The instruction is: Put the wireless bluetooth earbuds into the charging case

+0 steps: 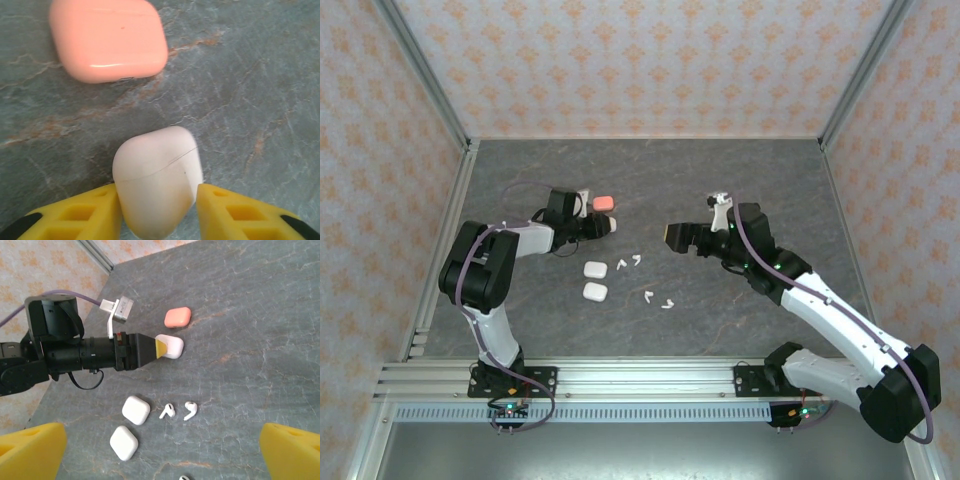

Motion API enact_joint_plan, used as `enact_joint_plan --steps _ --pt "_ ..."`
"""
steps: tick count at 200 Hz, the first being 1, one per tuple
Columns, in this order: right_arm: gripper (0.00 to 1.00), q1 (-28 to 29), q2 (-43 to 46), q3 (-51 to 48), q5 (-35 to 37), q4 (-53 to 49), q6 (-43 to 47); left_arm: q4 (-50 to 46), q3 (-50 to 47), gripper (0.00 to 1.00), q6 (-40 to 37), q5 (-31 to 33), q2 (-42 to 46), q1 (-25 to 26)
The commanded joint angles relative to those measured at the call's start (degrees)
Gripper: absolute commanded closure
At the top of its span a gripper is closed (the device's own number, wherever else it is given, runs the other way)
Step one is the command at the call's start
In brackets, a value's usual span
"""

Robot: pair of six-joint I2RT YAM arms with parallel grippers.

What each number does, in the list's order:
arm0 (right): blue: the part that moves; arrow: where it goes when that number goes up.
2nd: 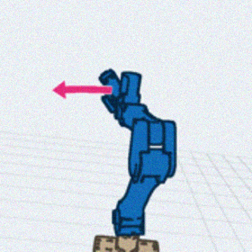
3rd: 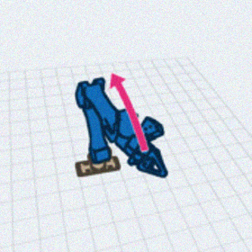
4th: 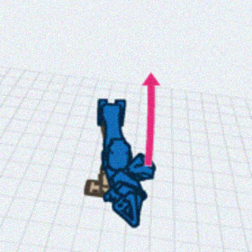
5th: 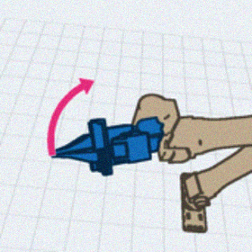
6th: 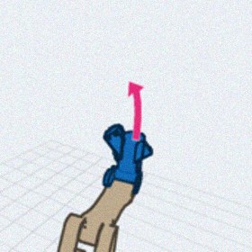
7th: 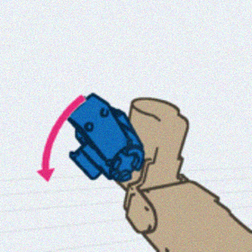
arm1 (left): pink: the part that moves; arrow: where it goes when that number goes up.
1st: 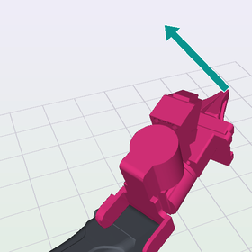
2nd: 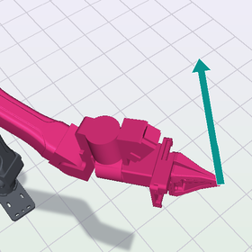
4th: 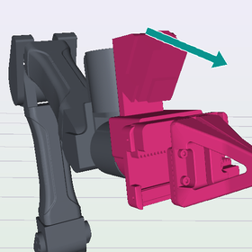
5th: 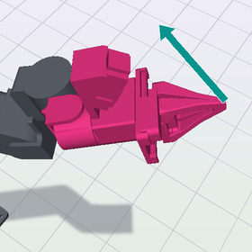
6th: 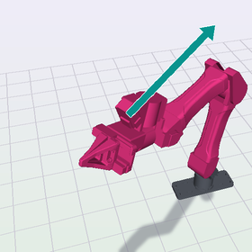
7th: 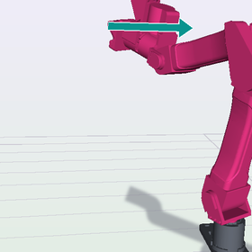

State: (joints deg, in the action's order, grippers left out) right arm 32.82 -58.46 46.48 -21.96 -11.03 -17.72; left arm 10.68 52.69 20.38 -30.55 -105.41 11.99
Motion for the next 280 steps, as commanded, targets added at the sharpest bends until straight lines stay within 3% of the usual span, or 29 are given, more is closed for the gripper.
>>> enact_joint_plan --steps 1,30,85,120,147,203,280 --pt "0.01 -0.1 -1.1 3.7 -1.5 -4.8 2.5 -3.4 1.7 0.54 -2.7 4.0 1.3 -0.3" --pt "0.0 3.3 -4.3 7.3 1.5 -11.6 5.4 -2.9 1.3 0.48 -2.6 3.3 4.0 -0.3" --pt "0.04 16.9 -16.1 12.8 12.8 -17.7 8.7 -4.3 -2.1 0.37 -2.2 5.5 16.8 -1.3" --pt "0.05 26.0 -29.1 19.4 18.3 -19.6 10.2 -3.9 -5.2 0.32 4.4 -2.7 24.6 -8.3" --pt "0.06 30.2 -39.7 26.9 21.4 -23.1 13.5 -4.6 -7.7 0.28 7.2 -5.2 30.6 -13.4" --pt "0.09 31.9 -53.6 37.5 19.7 -26.5 19.5 -8.9 -12.9 0.21 7.5 -5.4 41.3 -18.7" --pt "0.2 31.9 -63.9 45.2 16.3 -27.8 22.6 -15.3 -13.5 0.19 6.2 -3.9 48.5 -19.0"
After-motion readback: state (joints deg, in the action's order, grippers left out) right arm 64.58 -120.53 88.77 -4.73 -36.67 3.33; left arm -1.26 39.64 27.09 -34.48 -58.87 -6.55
